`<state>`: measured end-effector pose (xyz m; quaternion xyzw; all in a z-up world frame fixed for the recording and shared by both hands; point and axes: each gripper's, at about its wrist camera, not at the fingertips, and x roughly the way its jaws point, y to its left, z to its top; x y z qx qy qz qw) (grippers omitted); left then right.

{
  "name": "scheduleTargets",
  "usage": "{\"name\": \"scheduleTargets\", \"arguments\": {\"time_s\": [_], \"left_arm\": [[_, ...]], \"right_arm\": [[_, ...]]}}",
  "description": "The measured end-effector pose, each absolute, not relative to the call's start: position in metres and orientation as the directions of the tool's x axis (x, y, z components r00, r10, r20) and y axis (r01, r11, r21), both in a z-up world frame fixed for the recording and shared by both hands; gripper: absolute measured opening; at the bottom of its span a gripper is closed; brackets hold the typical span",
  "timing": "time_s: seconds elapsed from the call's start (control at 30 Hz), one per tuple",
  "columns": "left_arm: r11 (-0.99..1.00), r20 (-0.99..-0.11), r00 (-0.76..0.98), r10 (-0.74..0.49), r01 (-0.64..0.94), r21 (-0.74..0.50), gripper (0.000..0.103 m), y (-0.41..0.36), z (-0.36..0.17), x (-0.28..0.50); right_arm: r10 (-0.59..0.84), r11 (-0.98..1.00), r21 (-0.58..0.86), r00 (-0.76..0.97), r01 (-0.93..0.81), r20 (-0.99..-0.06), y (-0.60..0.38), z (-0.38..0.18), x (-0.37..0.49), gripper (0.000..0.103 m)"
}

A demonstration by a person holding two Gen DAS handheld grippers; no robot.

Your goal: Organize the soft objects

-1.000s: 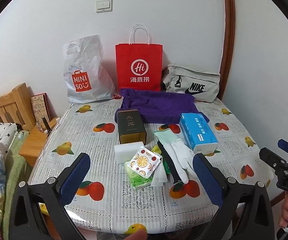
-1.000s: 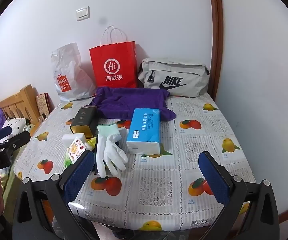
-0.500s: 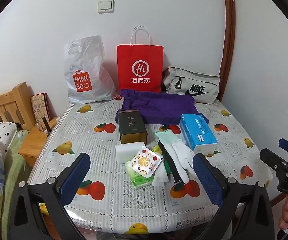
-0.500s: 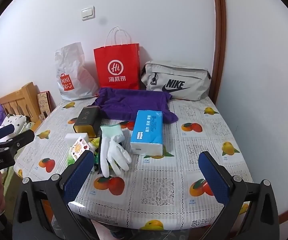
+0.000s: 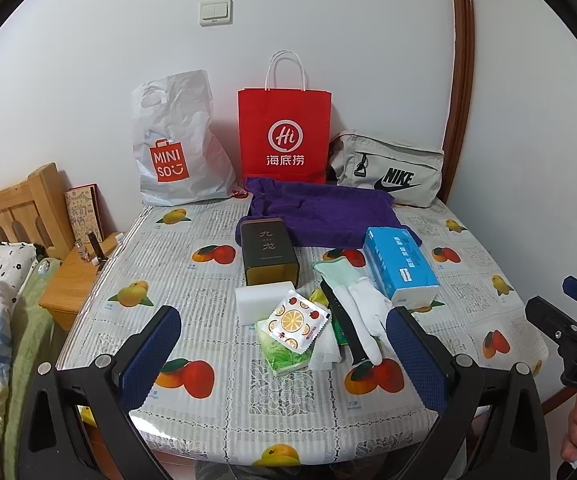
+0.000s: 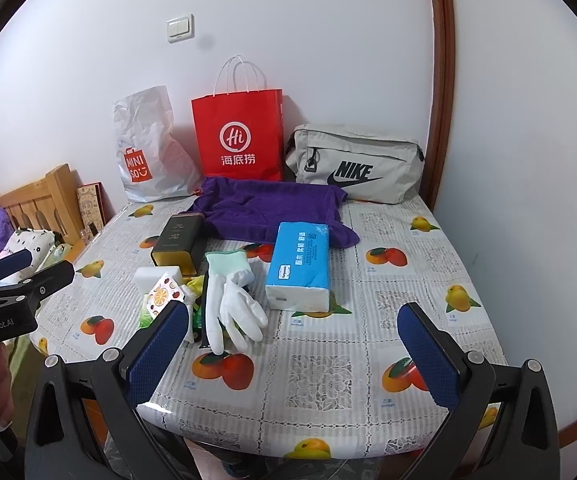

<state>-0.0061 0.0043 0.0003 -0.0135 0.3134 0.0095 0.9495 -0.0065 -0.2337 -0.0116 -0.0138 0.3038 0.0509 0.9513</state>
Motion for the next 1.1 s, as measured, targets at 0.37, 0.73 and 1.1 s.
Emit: {"name": "scheduleTargets", "arguments": {"time_s": [0.37, 0.73, 1.1], "left_arm": [[0.999, -0.595, 0.803, 0.010, -0.027, -0.019, 0.103, 0.0049, -0.0002, -0.0066], [0.999, -0.595, 0.804, 0.005, -0.023, -0.023, 0.103, 0.0063, -0.0022, -0.0102], [0.999, -0.596, 0.803, 0.009, -0.025, -0.020, 0.103, 0.0071, -0.0025, -0.0106]], "right_arm": [[0.092, 0.994, 0.007, 0.813, -0.108, -0.575, -0.2315, -0.0085, -0.0079, 0.103], [0.095, 0.994, 0.007, 0.812, -0.112, -0.576, -0.2305, -0.0095, -0.0085, 0.103], [0.095, 0.994, 0.007, 0.812, -0.112, -0.576, -0.2297, -0.0104, -0.0095, 0.103]]}}
